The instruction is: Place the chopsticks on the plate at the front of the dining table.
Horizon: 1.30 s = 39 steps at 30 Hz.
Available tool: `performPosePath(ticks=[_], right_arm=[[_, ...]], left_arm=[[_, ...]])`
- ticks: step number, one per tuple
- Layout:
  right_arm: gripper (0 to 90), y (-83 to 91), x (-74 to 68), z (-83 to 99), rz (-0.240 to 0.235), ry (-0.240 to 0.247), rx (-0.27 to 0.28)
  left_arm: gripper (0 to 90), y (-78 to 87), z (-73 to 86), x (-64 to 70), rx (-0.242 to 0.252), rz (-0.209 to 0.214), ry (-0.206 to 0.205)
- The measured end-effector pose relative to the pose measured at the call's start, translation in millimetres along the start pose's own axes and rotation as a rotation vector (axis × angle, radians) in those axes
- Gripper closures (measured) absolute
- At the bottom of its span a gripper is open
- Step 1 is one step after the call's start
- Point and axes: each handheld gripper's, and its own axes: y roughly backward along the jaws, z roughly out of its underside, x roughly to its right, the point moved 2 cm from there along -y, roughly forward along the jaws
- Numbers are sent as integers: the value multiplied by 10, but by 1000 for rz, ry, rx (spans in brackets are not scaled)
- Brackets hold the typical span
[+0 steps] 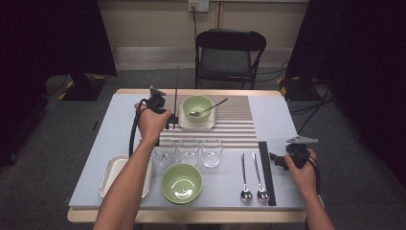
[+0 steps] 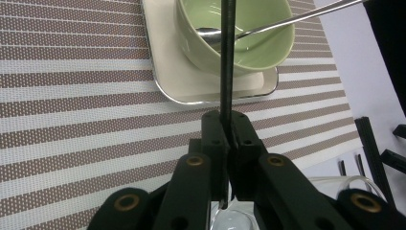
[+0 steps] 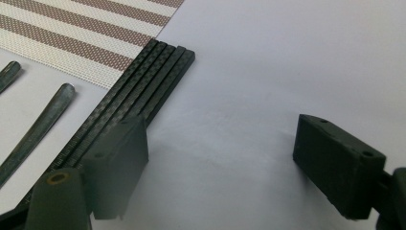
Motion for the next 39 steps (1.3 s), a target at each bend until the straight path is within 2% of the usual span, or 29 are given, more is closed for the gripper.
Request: performPosePath(ticks=[8, 19, 27, 31, 33, 39], right_arm=[[181, 1, 0, -1, -3, -2, -3], [181, 0, 0, 0, -1, 0, 0], [181, 0, -1, 0, 0, 0, 0], [181, 0, -1, 0, -1, -2, -1], [181, 0, 0, 0, -3, -2, -2], [181, 0, 1, -1, -5, -2, -3]], left_arm=[[872, -42, -27, 3, -1, -2, -5], [872, -155, -45, -34, -23, -11, 18], [872, -206, -61, -58, -28, -18, 24], [872, -228, -69, -76, -26, -24, 39], [872, -233, -73, -90, -32, -24, 27], [872, -249, -74, -102, -31, -31, 32]])
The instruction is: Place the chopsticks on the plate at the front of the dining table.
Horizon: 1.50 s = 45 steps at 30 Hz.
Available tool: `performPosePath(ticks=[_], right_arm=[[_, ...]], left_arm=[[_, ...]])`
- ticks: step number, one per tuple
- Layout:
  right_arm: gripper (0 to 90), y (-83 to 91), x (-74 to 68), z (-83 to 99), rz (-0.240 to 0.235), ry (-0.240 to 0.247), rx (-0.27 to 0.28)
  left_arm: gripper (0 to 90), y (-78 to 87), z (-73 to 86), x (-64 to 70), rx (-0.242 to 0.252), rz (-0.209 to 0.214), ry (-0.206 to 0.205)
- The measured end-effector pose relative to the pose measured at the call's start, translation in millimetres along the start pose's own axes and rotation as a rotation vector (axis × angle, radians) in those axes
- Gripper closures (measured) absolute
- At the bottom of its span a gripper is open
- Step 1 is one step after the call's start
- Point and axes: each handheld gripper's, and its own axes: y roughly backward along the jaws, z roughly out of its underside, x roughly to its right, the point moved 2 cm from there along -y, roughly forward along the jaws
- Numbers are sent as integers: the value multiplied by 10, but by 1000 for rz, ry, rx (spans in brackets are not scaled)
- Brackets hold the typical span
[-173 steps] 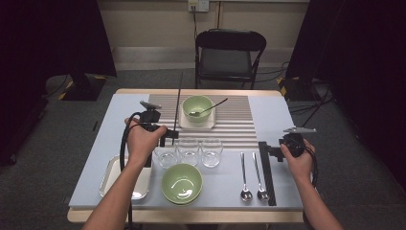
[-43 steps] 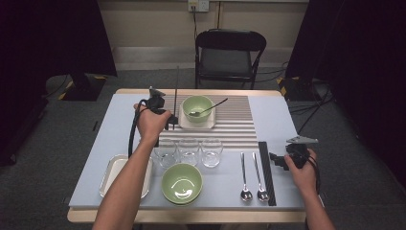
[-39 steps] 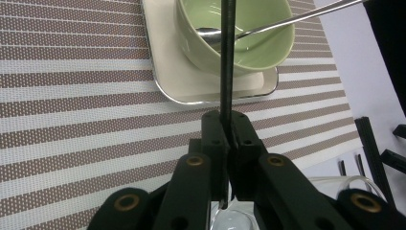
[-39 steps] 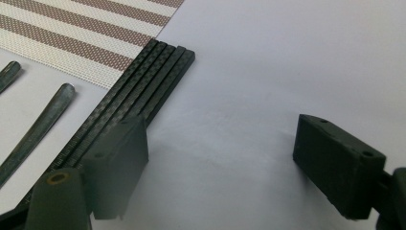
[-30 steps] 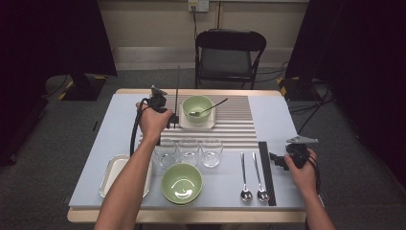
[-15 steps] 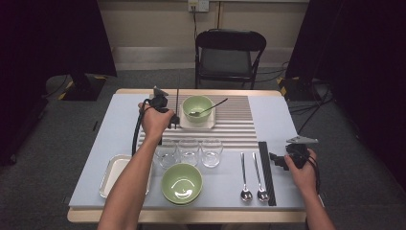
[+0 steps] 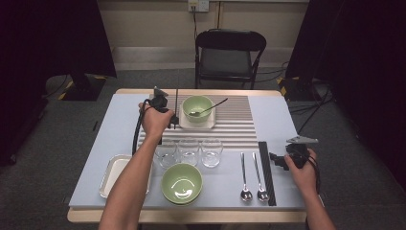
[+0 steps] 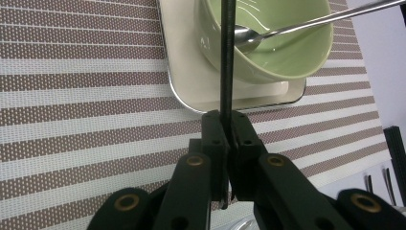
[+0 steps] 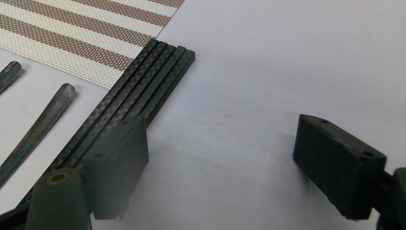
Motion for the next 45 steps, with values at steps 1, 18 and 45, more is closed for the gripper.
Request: performPosePath(ticks=[1, 18, 45], right_arm=[[181, 0, 0, 0, 0, 0, 0], [180, 0, -1, 0, 1, 1, 1], [181, -1, -1, 1, 3, 3, 3]], left_arm=[[872, 0, -2, -4, 1, -1, -1], [872, -140, -21, -35, -25, -8, 24], [872, -243, -29, -80, -56, -32, 37]])
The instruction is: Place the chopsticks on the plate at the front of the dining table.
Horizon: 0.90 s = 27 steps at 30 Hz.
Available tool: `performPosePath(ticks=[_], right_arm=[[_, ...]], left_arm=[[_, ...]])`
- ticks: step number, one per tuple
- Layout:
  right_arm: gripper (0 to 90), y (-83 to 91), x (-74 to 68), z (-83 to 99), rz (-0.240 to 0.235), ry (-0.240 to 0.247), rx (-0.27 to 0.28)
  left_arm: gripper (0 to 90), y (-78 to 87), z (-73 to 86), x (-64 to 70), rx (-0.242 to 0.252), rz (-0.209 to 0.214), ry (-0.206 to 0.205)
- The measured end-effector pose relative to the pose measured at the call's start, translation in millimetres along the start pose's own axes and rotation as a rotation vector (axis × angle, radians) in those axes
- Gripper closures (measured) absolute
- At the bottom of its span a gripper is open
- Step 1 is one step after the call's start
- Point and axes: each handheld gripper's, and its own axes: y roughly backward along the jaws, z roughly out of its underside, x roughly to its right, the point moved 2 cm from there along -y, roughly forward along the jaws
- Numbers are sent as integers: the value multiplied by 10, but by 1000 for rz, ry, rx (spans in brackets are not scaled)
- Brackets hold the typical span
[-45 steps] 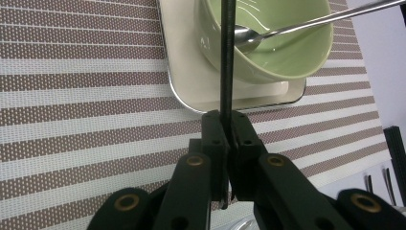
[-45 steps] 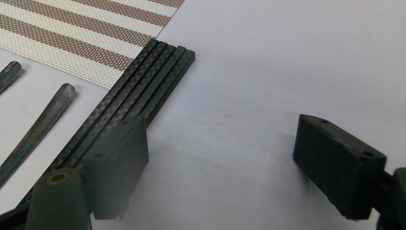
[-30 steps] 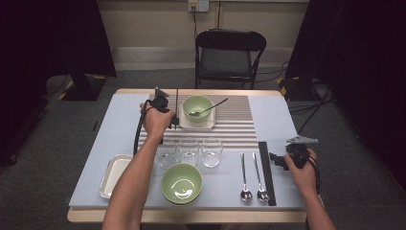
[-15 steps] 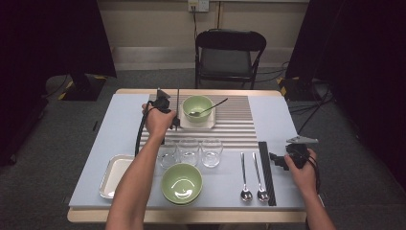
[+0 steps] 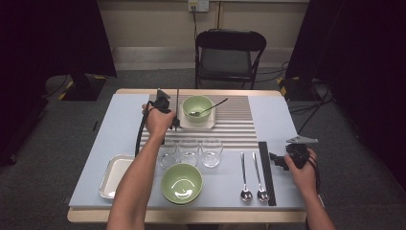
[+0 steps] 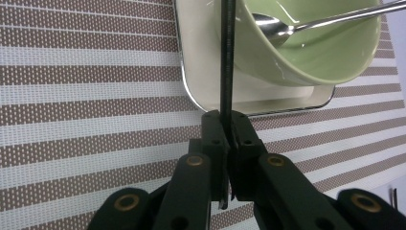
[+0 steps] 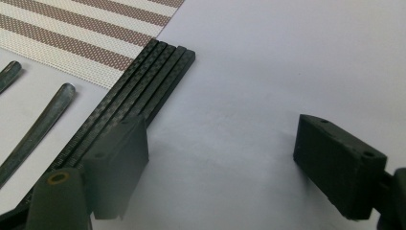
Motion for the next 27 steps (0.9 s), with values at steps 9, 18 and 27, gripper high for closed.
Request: performPosePath(ticks=[9, 18, 27], right_arm=[[181, 0, -1, 0, 0, -1, 0], [181, 0, -1, 0, 0, -1, 0], [181, 0, -1, 0, -1, 0, 1]], left_arm=[[872, -49, -1, 9, -15, 17, 7], [871, -86, -6, -3, -24, 9, 17], [871, -114, -4, -6, -35, 12, 20]])
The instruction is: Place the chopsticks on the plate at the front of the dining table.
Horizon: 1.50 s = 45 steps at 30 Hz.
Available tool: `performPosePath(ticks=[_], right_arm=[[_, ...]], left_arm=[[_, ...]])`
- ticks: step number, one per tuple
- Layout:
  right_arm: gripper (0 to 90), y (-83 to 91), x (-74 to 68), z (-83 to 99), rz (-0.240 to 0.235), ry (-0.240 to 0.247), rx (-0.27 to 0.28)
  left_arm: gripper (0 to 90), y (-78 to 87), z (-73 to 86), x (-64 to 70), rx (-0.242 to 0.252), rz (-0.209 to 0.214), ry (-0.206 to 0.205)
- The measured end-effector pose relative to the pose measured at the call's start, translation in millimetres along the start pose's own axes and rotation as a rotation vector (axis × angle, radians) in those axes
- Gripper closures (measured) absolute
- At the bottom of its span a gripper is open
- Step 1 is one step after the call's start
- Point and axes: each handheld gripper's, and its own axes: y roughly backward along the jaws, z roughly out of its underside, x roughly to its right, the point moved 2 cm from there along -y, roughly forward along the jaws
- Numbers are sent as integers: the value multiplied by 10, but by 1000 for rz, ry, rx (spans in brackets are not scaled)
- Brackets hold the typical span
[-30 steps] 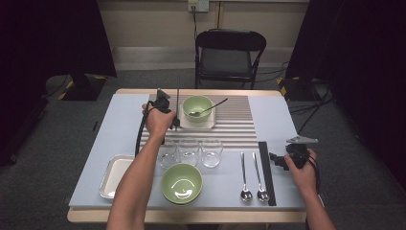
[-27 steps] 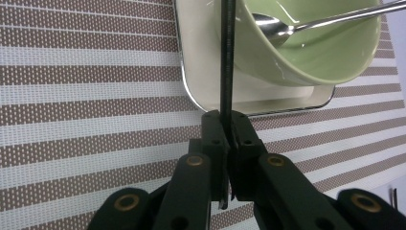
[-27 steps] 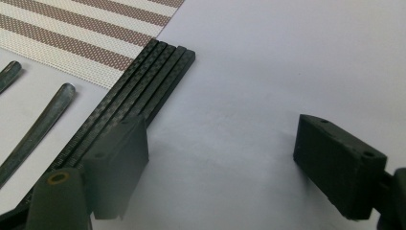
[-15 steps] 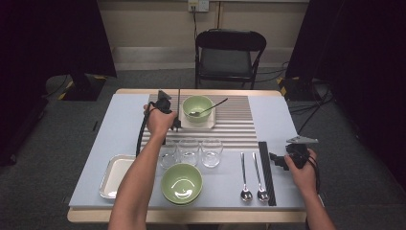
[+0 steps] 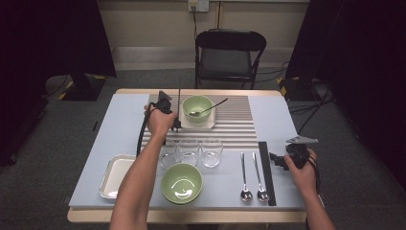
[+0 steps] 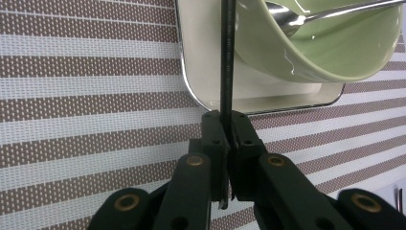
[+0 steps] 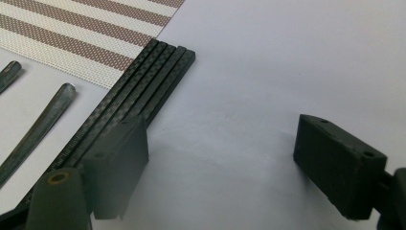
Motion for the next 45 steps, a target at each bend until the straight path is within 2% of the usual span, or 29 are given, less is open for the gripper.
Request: performPosePath(ticks=[3, 6, 17, 19, 20, 24, 26, 27, 31, 37, 40, 41, 45], right_arm=[[181, 0, 0, 0, 0, 0, 0], [181, 0, 0, 0, 0, 0, 0], [181, 0, 0, 0, 1, 0, 0], [181, 0, 0, 0, 1, 0, 0], [181, 0, 0, 0, 1, 0, 0], [181, 0, 0, 0, 0, -1, 0], [181, 0, 0, 0, 0, -1, 0], [181, 0, 0, 0, 0, 0, 0], [181, 0, 0, 0, 0, 1, 0], [181, 0, 0, 0, 0, 0, 0], [181, 0, 0, 0, 0, 0, 0], [181, 0, 0, 0, 0, 0, 0], [181, 0, 0, 0, 1, 0, 0]], left_arm=[[871, -10, 4, 0, -8, -6, 4], [871, -18, 1, -12, -12, -11, -16], [871, -76, 8, 7, -20, -21, 5], [871, -81, 9, 8, -25, -16, 5], [870, -80, 9, -3, -30, -19, -14], [870, -88, 17, 22, -30, -22, -5], [870, -86, 18, 21, -33, -25, -15], [870, -90, 21, 33, -29, -24, 2], [870, -82, 23, 21, -40, -38, -7], [870, -83, 24, 25, -34, -26, 7], [870, -85, 25, 14, -47, -32, -7], [869, -89, 27, 21, -45, -30, 1], [869, -93, 26, 17, -55, -27, -9]])
